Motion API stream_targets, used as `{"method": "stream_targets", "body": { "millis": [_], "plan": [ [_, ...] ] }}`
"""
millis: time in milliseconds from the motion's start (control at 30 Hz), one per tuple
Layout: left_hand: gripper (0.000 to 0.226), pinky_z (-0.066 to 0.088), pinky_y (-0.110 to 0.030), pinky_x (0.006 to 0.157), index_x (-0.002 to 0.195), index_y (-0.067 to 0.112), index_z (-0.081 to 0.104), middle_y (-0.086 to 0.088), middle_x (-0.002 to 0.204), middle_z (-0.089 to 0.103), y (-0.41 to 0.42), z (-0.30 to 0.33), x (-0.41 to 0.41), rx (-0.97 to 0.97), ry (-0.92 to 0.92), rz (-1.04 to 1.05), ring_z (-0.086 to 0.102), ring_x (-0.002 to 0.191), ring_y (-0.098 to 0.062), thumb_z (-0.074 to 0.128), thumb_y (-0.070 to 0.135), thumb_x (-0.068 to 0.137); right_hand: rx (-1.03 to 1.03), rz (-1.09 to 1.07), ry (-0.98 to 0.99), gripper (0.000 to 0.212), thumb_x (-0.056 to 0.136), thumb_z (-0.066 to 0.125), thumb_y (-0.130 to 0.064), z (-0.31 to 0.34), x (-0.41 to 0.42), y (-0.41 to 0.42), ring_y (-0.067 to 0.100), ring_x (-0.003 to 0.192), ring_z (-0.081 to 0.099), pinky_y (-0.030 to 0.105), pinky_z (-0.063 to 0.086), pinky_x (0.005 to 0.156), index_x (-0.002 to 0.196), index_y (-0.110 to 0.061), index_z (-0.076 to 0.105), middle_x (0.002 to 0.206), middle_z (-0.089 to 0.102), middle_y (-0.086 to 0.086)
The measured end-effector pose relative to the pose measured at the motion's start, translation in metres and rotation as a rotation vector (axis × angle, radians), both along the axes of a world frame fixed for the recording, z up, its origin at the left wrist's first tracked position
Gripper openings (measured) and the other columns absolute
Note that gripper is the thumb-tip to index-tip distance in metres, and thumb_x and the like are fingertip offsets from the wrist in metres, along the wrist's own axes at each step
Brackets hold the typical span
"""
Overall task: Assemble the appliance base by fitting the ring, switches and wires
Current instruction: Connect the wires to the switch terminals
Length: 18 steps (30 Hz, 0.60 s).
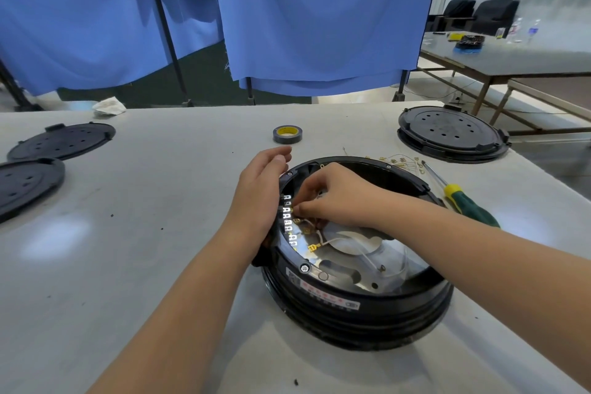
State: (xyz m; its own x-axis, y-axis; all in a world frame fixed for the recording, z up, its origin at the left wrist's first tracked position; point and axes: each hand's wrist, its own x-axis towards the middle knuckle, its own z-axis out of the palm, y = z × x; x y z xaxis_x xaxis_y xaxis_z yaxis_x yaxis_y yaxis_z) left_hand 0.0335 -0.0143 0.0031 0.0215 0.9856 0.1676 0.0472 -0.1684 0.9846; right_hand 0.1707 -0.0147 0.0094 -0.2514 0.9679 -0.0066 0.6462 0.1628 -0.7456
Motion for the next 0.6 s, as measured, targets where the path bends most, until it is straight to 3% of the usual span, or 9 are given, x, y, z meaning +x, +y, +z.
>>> {"method": "stream_targets", "body": {
  "millis": [100,233,433,600],
  "plan": [
    [0.031,0.043,-0.036,0.105,0.120,0.017,0.062,0.000,0.122,0.063,-0.0015,-0.0005,0.0000,-0.056,-0.022,-0.013,0.056,0.118,-0.013,0.037,0.017,0.101,-0.009,-0.002,0.005,0.013,0.081,0.071,-0.011,0.0005,0.0000,0.0003,0.007,0.055,0.061,0.031,0.059,0.069,0.071,-0.020,0.070,0.067,0.068,0.000],
    [0.029,0.045,-0.037,0.103,0.109,0.017,0.066,0.002,0.115,0.067,-0.0018,-0.0010,0.0018,-0.028,0.035,0.011,0.060,0.112,-0.014,0.040,0.011,0.099,-0.013,0.006,-0.001,0.013,0.081,0.070,-0.012,0.0010,0.0000,-0.0010,0.011,0.059,0.062,0.037,0.059,0.074,0.071,-0.019,0.069,0.069,0.068,0.001],
    [0.033,0.047,-0.035,0.100,0.108,0.022,0.065,0.006,0.114,0.066,0.0000,-0.0034,0.0016,-0.039,0.071,0.007,0.061,0.109,-0.012,0.039,0.006,0.096,0.026,0.027,-0.014,0.016,0.082,0.070,-0.013,0.0034,-0.0025,-0.0024,0.005,0.057,0.060,0.027,0.055,0.069,0.069,-0.022,0.069,0.067,0.068,-0.002],
    [0.035,0.046,-0.035,0.101,0.110,0.024,0.063,0.007,0.116,0.065,0.0010,-0.0043,0.0013,-0.046,0.087,-0.005,0.059,0.112,-0.012,0.037,0.005,0.096,0.046,0.033,-0.019,0.006,0.081,0.070,-0.013,0.0036,-0.0035,-0.0023,0.005,0.060,0.061,0.020,0.052,0.065,0.077,-0.013,0.074,0.073,0.072,0.004]
  ]
}}
